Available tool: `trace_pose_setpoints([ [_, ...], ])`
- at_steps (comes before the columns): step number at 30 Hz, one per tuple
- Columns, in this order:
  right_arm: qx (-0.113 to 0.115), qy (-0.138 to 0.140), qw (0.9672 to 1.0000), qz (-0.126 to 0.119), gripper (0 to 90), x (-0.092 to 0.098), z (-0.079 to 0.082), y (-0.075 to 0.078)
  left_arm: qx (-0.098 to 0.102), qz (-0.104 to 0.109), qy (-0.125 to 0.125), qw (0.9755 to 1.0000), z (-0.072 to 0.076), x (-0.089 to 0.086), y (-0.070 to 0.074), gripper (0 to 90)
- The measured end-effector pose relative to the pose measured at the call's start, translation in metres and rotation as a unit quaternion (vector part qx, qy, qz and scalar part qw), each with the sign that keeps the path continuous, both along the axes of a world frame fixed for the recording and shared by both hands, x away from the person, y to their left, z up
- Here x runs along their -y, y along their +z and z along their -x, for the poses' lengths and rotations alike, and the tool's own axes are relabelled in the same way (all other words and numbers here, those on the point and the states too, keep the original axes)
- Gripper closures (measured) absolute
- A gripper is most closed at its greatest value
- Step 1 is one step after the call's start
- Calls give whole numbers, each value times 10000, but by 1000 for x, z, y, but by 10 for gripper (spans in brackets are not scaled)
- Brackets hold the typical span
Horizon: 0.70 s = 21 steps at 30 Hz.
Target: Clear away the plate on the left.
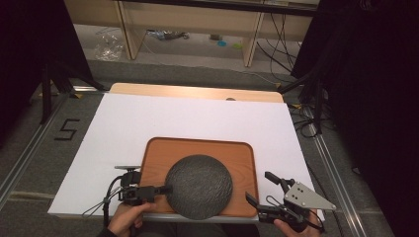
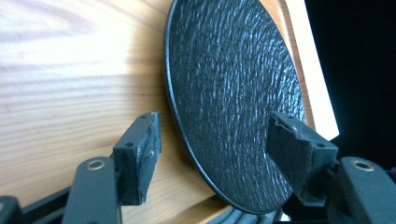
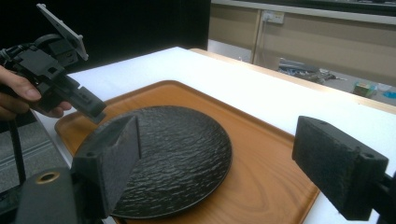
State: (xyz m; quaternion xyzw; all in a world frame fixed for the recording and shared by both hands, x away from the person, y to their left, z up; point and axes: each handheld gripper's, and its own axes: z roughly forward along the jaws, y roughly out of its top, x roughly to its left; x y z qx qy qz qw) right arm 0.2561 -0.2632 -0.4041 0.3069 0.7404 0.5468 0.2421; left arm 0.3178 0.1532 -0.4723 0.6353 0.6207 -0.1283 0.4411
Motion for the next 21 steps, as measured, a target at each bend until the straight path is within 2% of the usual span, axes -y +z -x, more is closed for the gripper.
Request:
trace_pose_setpoints([
  [3,-12,12,10000,-11,165,0,0,0,139,-72,162,9997,1,-1,4,354],
  [5,-74,-11,10000,-20,165,0,1,0,257,-148,149,9995,0,-3,6,350],
  [6,1,22,10000,-39,165,-1,0,0,328,-188,196,9991,0,-4,8,347],
  [8,-74,-25,10000,-6,165,0,1,0,428,-176,183,9988,0,-5,11,342],
  [9,16,-31,10000,14,165,0,0,0,508,-200,218,9983,0,-6,12,339],
  [10,-23,-25,10000,-4,165,0,0,0,557,-204,258,9979,0,-6,14,336],
  [11,-61,10,10000,6,165,0,0,0,610,-181,218,9977,0,-8,15,334],
  [12,-1,16,10000,-9,165,0,0,0,669,-93,223,9975,0,-9,16,331],
  [13,-76,-23,10000,-11,165,0,1,0,695,-40,237,9973,0,-9,17,329],
  [14,9,-40,10000,31,165,0,0,0,758,3,221,9969,0,-10,18,328],
  [15,-7,-34,10000,42,165,0,0,0,808,9,208,9965,0,-11,20,327],
  [17,-68,-12,10000,-18,165,0,0,0,964,-23,204,9951,1,-12,22,323],
  [18,21,-38,10000,19,165,0,0,0,1048,-50,168,9943,1,-12,24,322],
  [20,-72,-19,10000,-20,165,0,1,0,1287,-142,124,9915,2,-12,27,318],
  [21,-36,20,10000,13,165,0,0,0,1405,-194,106,9898,2,-12,29,318],
])
